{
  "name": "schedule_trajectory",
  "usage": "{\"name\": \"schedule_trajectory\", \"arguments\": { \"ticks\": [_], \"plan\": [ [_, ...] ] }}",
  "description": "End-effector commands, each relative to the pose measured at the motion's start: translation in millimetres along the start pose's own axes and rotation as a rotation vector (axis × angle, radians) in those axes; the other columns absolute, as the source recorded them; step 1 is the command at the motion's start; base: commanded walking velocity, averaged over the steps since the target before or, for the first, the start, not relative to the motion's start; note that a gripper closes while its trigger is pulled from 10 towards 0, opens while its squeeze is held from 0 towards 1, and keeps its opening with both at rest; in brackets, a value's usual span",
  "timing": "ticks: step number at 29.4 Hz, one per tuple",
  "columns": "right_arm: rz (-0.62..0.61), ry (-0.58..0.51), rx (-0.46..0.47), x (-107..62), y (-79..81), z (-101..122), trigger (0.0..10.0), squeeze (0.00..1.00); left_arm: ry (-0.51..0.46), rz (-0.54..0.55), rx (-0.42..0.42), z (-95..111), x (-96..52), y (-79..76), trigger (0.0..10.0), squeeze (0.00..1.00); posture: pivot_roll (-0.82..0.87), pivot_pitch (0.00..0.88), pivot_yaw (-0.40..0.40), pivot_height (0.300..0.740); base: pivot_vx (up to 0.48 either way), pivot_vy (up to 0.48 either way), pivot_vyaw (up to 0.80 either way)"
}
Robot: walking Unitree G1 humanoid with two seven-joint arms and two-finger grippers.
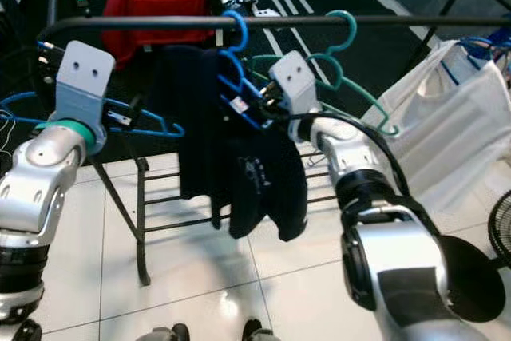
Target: Hang hanger
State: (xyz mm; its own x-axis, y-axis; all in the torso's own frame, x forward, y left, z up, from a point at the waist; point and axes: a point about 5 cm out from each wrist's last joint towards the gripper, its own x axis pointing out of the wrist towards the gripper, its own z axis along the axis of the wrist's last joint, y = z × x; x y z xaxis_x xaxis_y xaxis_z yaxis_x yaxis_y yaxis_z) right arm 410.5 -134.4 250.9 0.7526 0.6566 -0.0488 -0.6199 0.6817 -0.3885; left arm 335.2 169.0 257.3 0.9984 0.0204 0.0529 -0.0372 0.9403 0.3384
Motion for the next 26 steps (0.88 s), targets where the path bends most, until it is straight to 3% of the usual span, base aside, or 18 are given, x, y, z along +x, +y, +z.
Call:
{"name": "schedule_trajectory", "arguments": {
  "ticks": [1,4,5,10,11,15,16,21,22,26],
  "plan": [
    [0.010,-0.010,-0.030,1.3,-0.8,5,0.0,0.00,0.017,0.005,0.005,-4,-3.5,-1.0,10.0,0.00,0.09,0.153,0.016,0.740,0.000,0.000,0.00],
    [0.007,-0.011,-0.046,1.6,-1.2,7,0.0,0.00,0.022,-0.004,0.000,-6,-4.9,-4.3,10.0,0.00,0.08,0.152,0.011,0.740,0.000,0.000,0.00],
    [-0.029,-0.006,-0.055,0.3,-4.5,7,10.0,0.00,0.023,-0.010,-0.006,-7,-5.7,-6.8,10.0,0.00,0.07,0.148,0.009,0.740,0.000,0.000,0.00],
    [-0.149,-0.024,-0.045,-10.9,-17.2,1,10.0,0.00,0.013,-0.025,-0.021,-8,-8.1,-14.7,10.0,0.00,0.06,0.140,0.007,0.740,0.000,0.000,0.00],
    [-0.162,-0.051,-0.006,-15.8,-18.8,-3,10.0,1.00,0.002,-0.035,-0.020,-8,-9.4,-17.9,10.0,0.00,0.06,0.135,0.008,0.740,0.000,0.000,0.00],
    [-0.109,-0.141,0.093,-23.3,-12.7,-10,10.0,1.00,-0.023,-0.051,-0.017,-7,-11.8,-23.6,10.0,0.00,0.05,0.129,0.013,0.740,0.000,0.000,0.00],
    [-0.036,-0.250,0.154,-29.0,-2.9,-10,10.0,1.00,-0.042,-0.064,-0.022,-6,-13.4,-28.7,10.0,0.00,0.04,0.126,0.015,0.740,0.000,0.000,0.00],
    [-0.011,-0.318,0.169,-32.7,2.8,-6,10.0,1.00,-0.054,-0.077,-0.021,-5,-14.9,-33.1,10.0,0.00,0.03,0.122,0.017,0.740,0.000,0.000,0.00],
    [-0.006,-0.362,0.180,-36.2,5.8,-2,10.0,0.00,-0.064,-0.091,-0.024,-4,-16.3,-37.6,10.0,0.00,0.02,0.119,0.016,0.740,0.000,0.000,0.00],
    [-0.045,-0.440,0.230,-46.1,8.9,7,10.0,0.00,-0.099,-0.126,-0.031,-1,-21.3,-49.3,10.0,0.00,0.02,0.116,0.012,0.740,0.000,0.000,0.00]
  ]
}}
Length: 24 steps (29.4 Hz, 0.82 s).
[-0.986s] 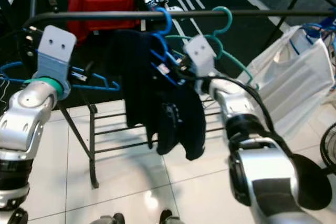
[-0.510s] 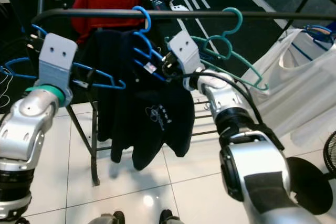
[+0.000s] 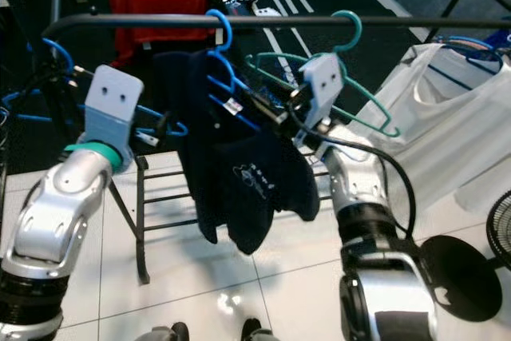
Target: Hang hanger
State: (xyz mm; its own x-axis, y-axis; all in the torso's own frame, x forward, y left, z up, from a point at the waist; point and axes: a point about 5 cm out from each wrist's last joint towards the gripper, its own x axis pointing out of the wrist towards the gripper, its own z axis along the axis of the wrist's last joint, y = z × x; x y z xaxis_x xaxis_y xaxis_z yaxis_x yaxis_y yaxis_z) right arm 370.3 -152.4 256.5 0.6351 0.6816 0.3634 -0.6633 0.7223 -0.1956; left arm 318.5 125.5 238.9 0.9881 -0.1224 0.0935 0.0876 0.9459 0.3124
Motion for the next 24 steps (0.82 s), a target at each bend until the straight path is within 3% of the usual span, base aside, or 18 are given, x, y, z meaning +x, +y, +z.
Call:
{"name": "schedule_trajectory", "arguments": {
  "ticks": [1,5,7,11,13,15,16,18,24],
  "plan": [
    [-0.051,-0.014,0.022,-7.5,-0.2,0,10.0,0.00,-0.025,-0.013,0.009,1,-4.0,-5.7,10.0,0.00,0.02,0.114,0.009,0.740,0.000,0.000,0.00],
    [-0.102,-0.015,0.036,-19.6,10.4,-5,10.0,0.00,-0.043,-0.036,-0.013,1,-8.6,-9.5,10.0,0.00,0.02,0.114,0.008,0.740,0.000,0.000,0.00],
    [-0.182,0.008,0.080,-37.1,25.3,-16,10.0,0.00,-0.015,-0.061,-0.106,-5,-15.7,-11.3,10.0,0.00,0.01,0.113,0.017,0.740,0.000,0.000,0.00],
    [-0.231,0.022,0.092,-46.1,30.2,-21,10.0,0.00,-0.001,-0.076,-0.143,-9,-19.4,-11.9,10.0,0.00,0.01,0.113,0.019,0.740,0.000,0.000,0.00],
    [-0.529,0.102,0.112,-76.8,27.0,-45,10.0,0.00,0.024,-0.067,-0.203,-22,-33.9,-9.2,10.0,0.00,0.00,0.093,0.032,0.740,0.000,0.000,0.00],
    [-0.529,0.102,0.112,-76.8,27.0,-45,10.0,0.00,0.024,-0.067,-0.203,-22,-33.9,-9.2,10.0,0.00,0.00,0.093,0.032,0.740,0.000,0.000,0.00],
    [-0.616,0.136,0.101,-87.4,27.5,-55,10.0,0.00,0.029,-0.046,-0.205,-30,-40.8,-6.6,10.0,0.00,0.00,0.077,0.039,0.740,0.000,0.000,0.00],
    [-0.710,0.176,0.193,-95.8,32.4,-72,10.0,0.00,0.059,0.040,-0.179,-52,-57.1,0.9,10.0,0.00,-0.01,0.054,0.034,0.740,0.000,0.000,0.00],
    [-0.730,0.190,0.247,-97.4,35.4,-75,10.0,0.00,0.069,0.068,-0.165,-59,-62.5,2.5,10.0,0.00,-0.01,0.049,0.034,0.740,0.000,0.000,0.00]
  ]
}}
